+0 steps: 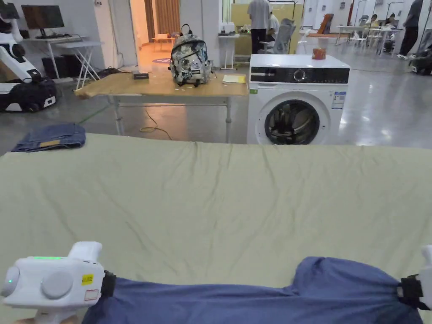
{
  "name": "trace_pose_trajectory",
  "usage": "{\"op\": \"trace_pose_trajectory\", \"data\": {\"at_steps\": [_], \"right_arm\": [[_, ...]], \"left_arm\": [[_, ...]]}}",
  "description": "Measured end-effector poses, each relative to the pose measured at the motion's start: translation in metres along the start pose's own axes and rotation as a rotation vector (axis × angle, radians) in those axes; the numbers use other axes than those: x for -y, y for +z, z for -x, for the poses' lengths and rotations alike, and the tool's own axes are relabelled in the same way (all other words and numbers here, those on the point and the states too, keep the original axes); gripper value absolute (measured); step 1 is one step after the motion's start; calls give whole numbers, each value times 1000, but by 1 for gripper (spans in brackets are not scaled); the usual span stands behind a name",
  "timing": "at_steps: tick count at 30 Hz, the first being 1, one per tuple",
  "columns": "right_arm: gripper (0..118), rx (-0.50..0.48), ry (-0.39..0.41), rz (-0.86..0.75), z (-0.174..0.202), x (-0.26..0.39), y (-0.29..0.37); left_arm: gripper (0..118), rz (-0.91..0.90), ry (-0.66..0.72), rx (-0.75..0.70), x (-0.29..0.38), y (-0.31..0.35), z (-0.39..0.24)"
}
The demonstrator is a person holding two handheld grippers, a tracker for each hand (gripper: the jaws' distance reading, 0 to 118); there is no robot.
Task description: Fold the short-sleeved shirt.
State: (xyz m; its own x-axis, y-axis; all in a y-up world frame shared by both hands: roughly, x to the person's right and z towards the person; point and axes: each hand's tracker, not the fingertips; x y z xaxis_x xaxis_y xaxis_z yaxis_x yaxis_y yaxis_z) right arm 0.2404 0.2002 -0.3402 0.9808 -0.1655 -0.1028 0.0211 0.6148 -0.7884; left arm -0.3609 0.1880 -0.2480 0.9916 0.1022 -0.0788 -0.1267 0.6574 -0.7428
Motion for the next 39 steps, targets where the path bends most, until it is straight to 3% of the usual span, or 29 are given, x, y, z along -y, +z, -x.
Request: {"op": "trace_pose_trajectory", "data": {"at_steps": [3, 8, 11, 14, 22, 23, 25, 26, 28, 32, 35, 39], "right_arm": [[0, -62, 3, -106, -9, 26, 63], [0, -30, 7, -182, -3, 117, 153], [0, -9, -12, -165, -15, 170, 169], [0, 31, -27, -144, -23, 210, 166], [1, 54, -98, -60, -31, 263, 135], [3, 57, -100, -62, -30, 266, 132], [34, 71, -83, -63, -28, 269, 130], [44, 95, -65, -61, -27, 271, 128], [47, 135, -60, -57, -29, 273, 128], [49, 148, -83, -152, -30, 275, 155], [49, 174, -5, -308, -10, 272, 188], [49, 83, 62, -481, 31, 257, 219]], "left_arm": [[0, -76, -85, 51, 19, 63, 5], [0, -139, -52, 105, 90, 130, 20], [0, -116, -10, 118, 139, 148, 27], [0, -74, -57, 70, 174, 149, 26], [1, -35, 8, 89, 195, 136, 37], [6, -38, 7, 91, 196, 134, 38], [60, -67, -14, 55, 200, 132, 36], [71, -90, -39, -9, 201, 135, 33], [72, -123, -48, -53, 200, 142, 31], [72, -256, -27, 15, 194, 182, 15], [72, -392, -57, 20, 187, 218, -7], [72, -582, -15, 89, 172, 257, -44]]}}
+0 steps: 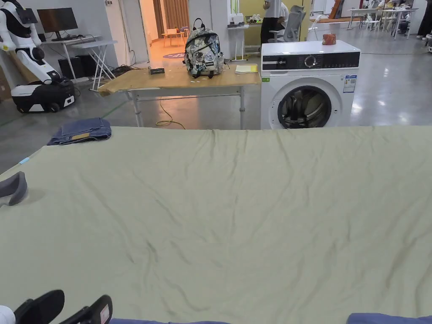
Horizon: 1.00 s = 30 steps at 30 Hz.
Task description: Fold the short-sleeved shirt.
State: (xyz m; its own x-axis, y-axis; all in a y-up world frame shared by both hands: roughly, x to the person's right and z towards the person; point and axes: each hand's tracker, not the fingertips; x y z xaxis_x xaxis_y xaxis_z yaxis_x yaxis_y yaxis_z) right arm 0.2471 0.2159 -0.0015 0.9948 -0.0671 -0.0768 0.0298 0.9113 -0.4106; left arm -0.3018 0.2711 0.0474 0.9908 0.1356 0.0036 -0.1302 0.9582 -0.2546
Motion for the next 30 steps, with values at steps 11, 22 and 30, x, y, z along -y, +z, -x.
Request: {"op": "trace_pose_trajectory", "data": {"at_steps": [11, 22, 30], "right_arm": [[0, -144, 108, -94, 103, -27, -26], [0, -188, 166, -115, 123, -31, -21], [0, -215, 88, -43, 105, -16, -21]], "left_arm": [[0, -93, -102, 28, -19, -2, -69], [0, 7, 87, 167, -20, -7, -24], [0, 187, 485, 259, 29, -26, 84]]}}
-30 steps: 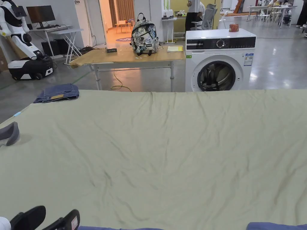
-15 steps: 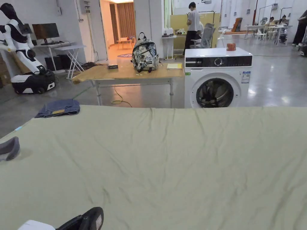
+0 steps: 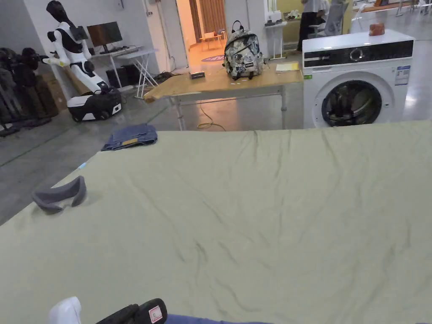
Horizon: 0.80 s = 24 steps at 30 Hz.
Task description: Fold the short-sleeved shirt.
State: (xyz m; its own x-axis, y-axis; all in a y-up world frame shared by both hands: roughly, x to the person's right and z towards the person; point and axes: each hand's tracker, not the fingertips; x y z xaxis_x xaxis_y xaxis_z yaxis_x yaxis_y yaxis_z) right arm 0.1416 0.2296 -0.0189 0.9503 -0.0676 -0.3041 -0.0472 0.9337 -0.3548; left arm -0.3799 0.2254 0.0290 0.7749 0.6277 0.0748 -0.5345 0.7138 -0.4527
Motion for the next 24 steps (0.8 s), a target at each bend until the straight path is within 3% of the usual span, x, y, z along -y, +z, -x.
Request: {"op": "trace_pose_trajectory", "data": {"at_steps": [1, 2, 4, 5, 6, 10, 14, 16, 17, 21, 23, 24], "right_arm": [[0, -5, -19, 15, -2, 2, 0], [0, -6, -29, 24, -4, 5, 0], [0, -1, -47, 40, -8, 10, -1], [0, -4, -57, 53, -10, 12, -1], [0, -3, -64, 61, -10, 13, -2], [0, -2, -88, 88, -12, 19, -4], [0, -8, -115, 112, -12, 22, -7], [0, -11, -116, 122, -11, 23, -7], [0, -12, -113, 126, -11, 23, -6], [0, -12, -105, 137, -8, 24, -6], [0, -19, -119, 143, -8, 25, -8], [0, -19, -121, 144, -9, 26, -8]], "left_arm": [[4, 38, 110, 36, 0, -1, 14], [16, 58, 170, 13, 1, -3, 34], [54, 69, 226, -124, 4, -8, 68], [65, 114, 265, -172, 5, -12, 81], [67, 124, 294, -172, 8, -14, 98], [67, 131, 498, -30, 22, -27, 144], [66, 214, 503, 54, 38, -62, 128], [65, 217, 582, 115, 50, -80, 131], [65, 206, 608, 155, 61, -87, 162], [64, 225, 519, 154, 61, -113, 143], [56, 253, 526, 160, 60, -122, 136], [37, 282, 549, 134, 60, -125, 134]]}}
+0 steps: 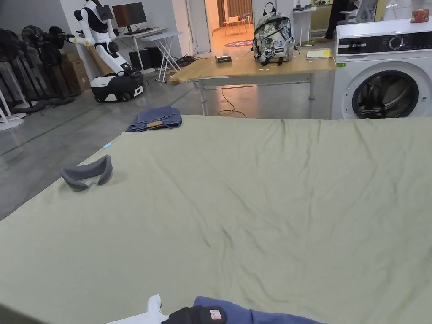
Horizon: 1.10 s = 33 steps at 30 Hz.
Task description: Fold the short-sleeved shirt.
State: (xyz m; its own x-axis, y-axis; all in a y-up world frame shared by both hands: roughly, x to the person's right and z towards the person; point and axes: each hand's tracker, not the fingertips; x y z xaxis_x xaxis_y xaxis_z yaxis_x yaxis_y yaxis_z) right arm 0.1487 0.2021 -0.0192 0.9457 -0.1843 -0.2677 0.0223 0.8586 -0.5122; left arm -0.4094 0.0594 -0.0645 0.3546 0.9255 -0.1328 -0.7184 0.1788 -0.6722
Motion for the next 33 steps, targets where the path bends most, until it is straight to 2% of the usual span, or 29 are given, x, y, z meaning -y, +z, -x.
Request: {"op": "trace_pose_trajectory", "data": {"at_steps": [1, 2, 4, 6, 8, 10, 14, 18, 21, 23, 26, 28, 29, 30, 33], "right_arm": [[0, 1, -1, 1, 0, 0, 0], [0, 0, 0, -1, -1, 1, 1], [0, 1, 10, -1, 0, 1, 4], [0, 15, 26, -2, -2, 2, 7], [0, 11, 16, 0, -8, 4, 8], [0, 7, -15, 7, -14, 7, 7], [0, -2, -83, -10, -22, 13, 12], [0, 2, -104, -20, -23, 15, 13], [0, 14, -99, -17, -23, 13, 10], [0, 30, -81, -24, -21, 10, 12], [0, 58, -52, -50, -17, 7, 21], [0, 60, -51, -72, -15, 5, 31], [0, 59, -61, -79, -16, 3, 35], [0, 59, -72, -81, -18, 3, 36], [0, 53, -98, -90, -24, 4, 39]], "left_arm": [[15, -23, 1, -55, 0, 1, -3], [7, -68, -20, -106, 4, 2, -7], [5, -136, -41, -24, 9, 11, -15], [4, -139, 20, 73, 2, 23, -12], [4, -157, -46, 89, 2, 38, -33], [4, -157, -157, 11, -9, 62, -65], [4, -254, -273, -112, -41, 120, -94], [4, -259, -565, -350, -33, 137, -155], [4, -154, -824, -520, -1, 90, -193], [4, -35, -918, -586, 22, 42, -201], [4, 101, -929, -608, 47, -20, -190], [4, 73, -964, -499, 75, -48, -184], [4, 143, -958, -443, 87, -65, -182], [4, 201, -928, -428, 94, -80, -180], [4, 205, -871, -384, 124, -122, -177]]}}
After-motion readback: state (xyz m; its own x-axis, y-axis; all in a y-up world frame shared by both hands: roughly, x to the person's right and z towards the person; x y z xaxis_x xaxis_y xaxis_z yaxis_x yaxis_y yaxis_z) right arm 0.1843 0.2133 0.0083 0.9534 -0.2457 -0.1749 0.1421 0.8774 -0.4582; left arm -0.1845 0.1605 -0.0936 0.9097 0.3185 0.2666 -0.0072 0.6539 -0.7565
